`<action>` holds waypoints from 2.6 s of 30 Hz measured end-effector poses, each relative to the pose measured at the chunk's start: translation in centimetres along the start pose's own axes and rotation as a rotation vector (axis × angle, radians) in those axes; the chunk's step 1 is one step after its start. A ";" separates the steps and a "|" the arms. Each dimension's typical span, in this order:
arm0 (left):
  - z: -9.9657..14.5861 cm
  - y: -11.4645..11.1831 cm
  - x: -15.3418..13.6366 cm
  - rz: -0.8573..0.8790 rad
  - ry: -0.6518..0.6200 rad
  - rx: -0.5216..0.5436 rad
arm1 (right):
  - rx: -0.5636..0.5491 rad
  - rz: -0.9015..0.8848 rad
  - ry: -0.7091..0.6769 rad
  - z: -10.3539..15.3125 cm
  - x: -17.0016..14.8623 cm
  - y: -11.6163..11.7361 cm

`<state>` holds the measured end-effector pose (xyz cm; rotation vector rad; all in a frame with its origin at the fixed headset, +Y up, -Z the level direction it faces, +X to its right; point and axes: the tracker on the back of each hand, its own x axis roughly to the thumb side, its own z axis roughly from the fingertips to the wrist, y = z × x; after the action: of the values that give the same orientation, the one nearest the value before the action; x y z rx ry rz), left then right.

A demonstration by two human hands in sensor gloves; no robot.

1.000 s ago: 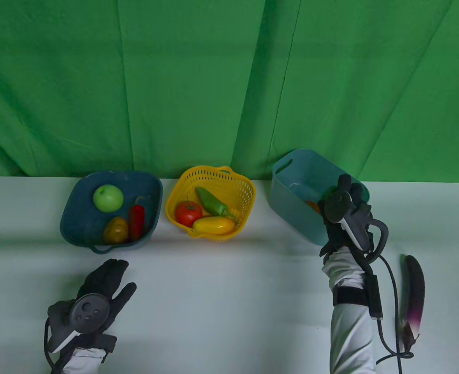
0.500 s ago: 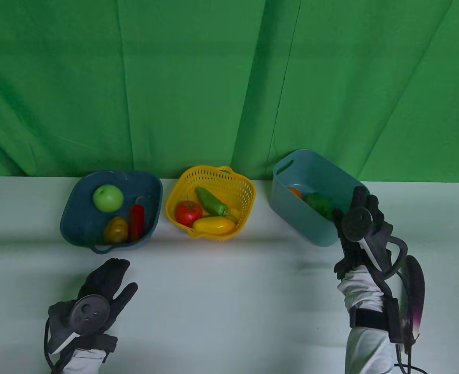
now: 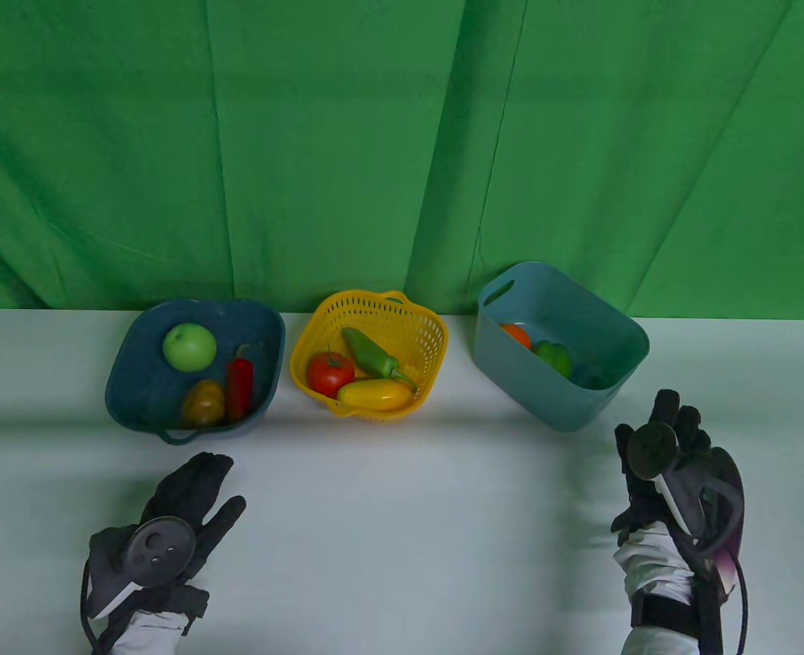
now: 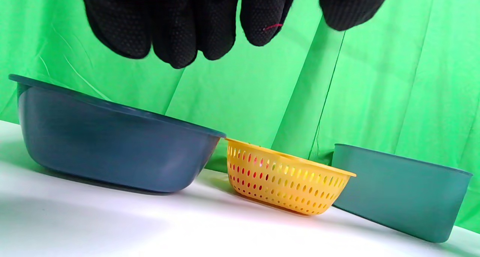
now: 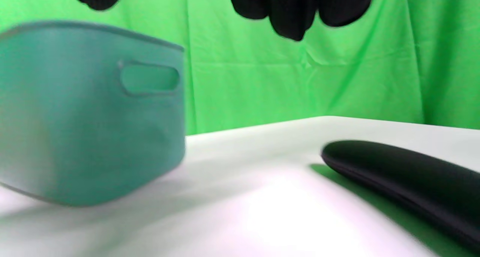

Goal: Place 10 objects into 3 containers, with green background

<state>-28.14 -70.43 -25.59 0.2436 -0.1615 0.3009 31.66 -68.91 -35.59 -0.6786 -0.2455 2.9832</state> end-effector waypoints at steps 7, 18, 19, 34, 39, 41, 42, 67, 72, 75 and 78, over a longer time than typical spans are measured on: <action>0.0 -0.3 0.1 -0.008 -0.003 -0.012 | 0.075 0.070 0.098 -0.1 -3.3 1.9; -0.1 -0.5 0.3 -0.010 -0.006 -0.026 | 0.261 0.141 0.305 0.0 -7.7 5.1; -0.1 -0.5 0.3 -0.010 -0.006 -0.027 | 0.271 0.144 0.318 0.1 -8.0 5.4; -0.2 -0.6 0.5 -0.008 -0.005 -0.042 | 0.300 0.196 0.388 0.6 -10.1 7.4; -0.2 -0.6 0.5 -0.013 -0.001 -0.048 | 0.279 0.227 0.386 0.6 -9.9 7.2; -0.2 -0.6 0.5 -0.014 0.000 -0.051 | 0.278 0.226 0.385 0.6 -9.9 7.2; -0.2 -0.7 0.5 -0.015 0.001 -0.052 | 0.277 0.229 0.385 0.6 -9.9 7.2; -0.2 -0.5 0.5 -0.012 0.005 -0.047 | 0.216 0.105 0.300 -1.5 -5.6 3.3; -0.2 -0.2 0.5 -0.010 0.003 -0.030 | 0.144 0.053 0.267 -2.2 -4.0 0.9; -0.1 0.0 0.5 -0.005 0.003 -0.020 | 0.106 0.049 0.245 -2.6 -3.2 -0.5; -0.1 0.2 0.4 -0.005 0.002 -0.015 | 0.074 0.031 0.228 -3.1 -2.2 -2.0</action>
<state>-27.76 -70.13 -25.59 0.2292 -0.1614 0.2945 35.02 -66.72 -37.09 -1.0108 -0.1098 2.8922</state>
